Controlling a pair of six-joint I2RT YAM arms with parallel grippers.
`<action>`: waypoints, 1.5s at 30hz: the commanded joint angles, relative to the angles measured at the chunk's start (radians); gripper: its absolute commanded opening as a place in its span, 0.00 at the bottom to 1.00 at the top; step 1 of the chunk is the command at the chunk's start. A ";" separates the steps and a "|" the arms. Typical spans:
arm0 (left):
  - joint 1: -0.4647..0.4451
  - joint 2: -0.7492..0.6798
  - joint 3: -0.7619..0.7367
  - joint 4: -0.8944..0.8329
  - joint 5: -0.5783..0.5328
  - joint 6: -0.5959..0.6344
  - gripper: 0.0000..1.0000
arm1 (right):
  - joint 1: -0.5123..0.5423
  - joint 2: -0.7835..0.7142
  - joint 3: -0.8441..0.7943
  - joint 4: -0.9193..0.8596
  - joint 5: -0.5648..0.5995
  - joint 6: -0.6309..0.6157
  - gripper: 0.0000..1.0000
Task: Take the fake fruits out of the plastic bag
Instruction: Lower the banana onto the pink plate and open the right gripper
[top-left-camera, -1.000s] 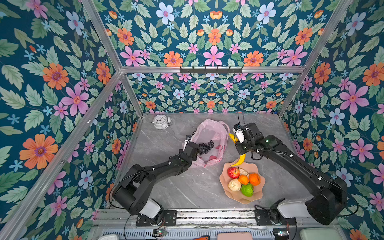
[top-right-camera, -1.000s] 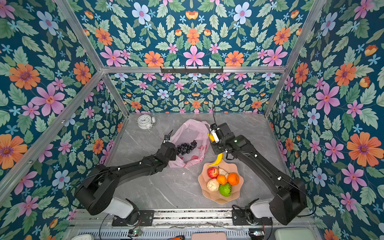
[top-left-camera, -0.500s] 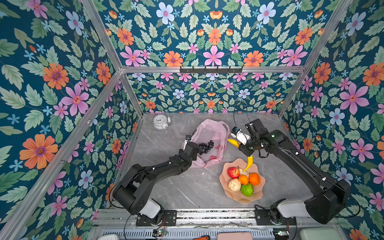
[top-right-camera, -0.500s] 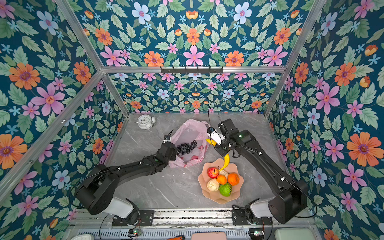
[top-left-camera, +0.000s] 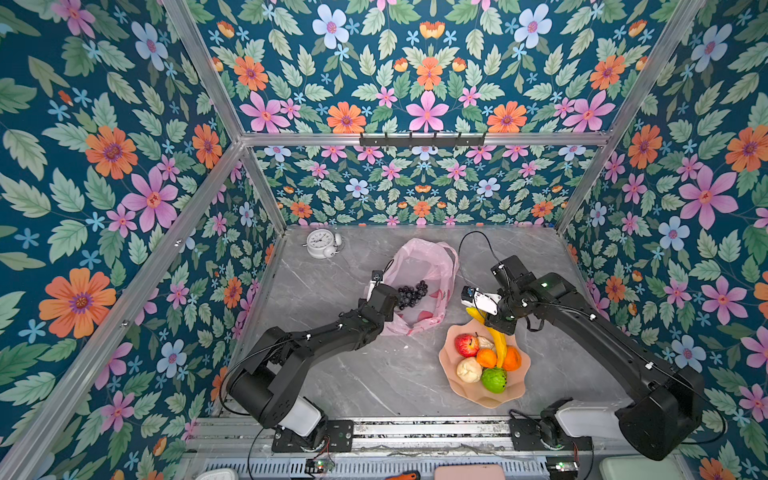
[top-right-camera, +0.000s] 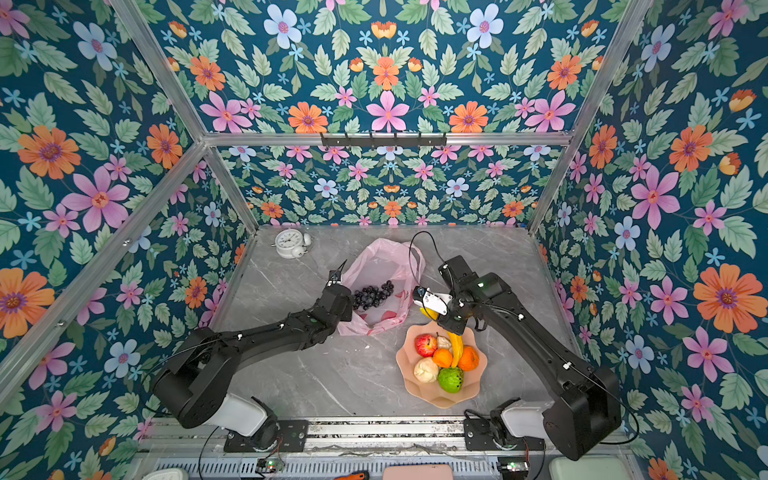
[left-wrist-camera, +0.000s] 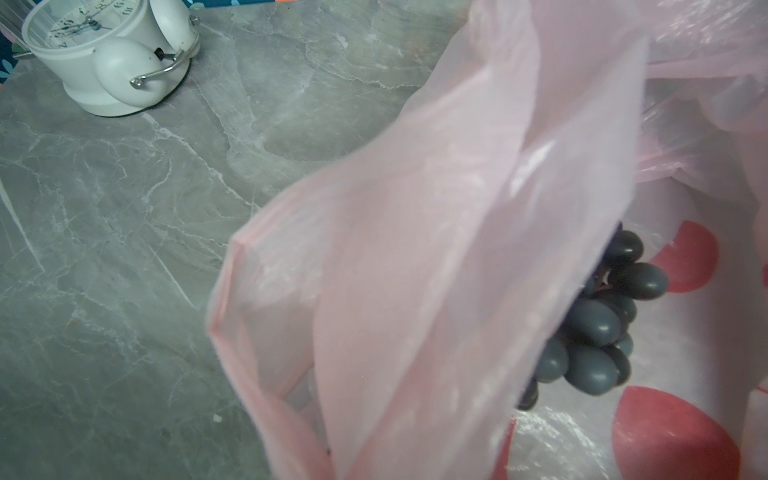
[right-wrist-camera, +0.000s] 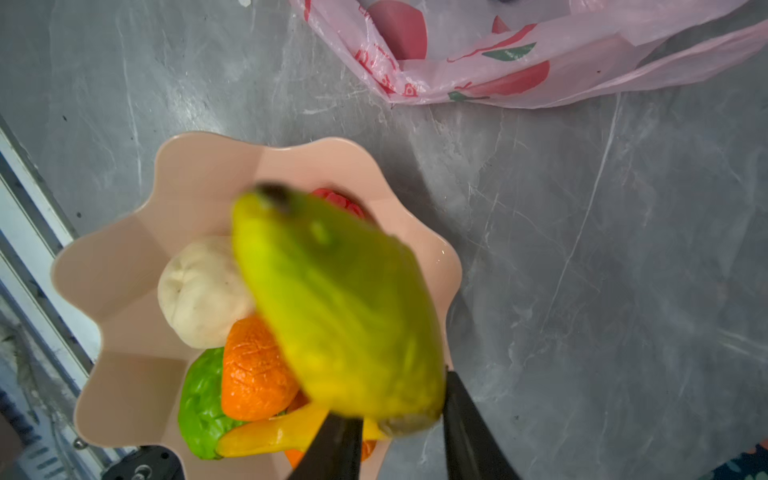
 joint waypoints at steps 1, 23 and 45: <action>0.000 0.003 0.005 0.009 -0.001 0.001 0.08 | -0.001 -0.009 -0.033 0.064 0.014 -0.089 0.32; 0.001 -0.007 0.002 0.009 -0.001 0.001 0.08 | 0.003 -0.063 -0.039 0.220 -0.090 0.064 0.40; 0.074 -0.012 -0.055 -0.031 0.098 -0.184 0.08 | 0.225 0.340 0.224 0.550 -0.012 1.004 0.48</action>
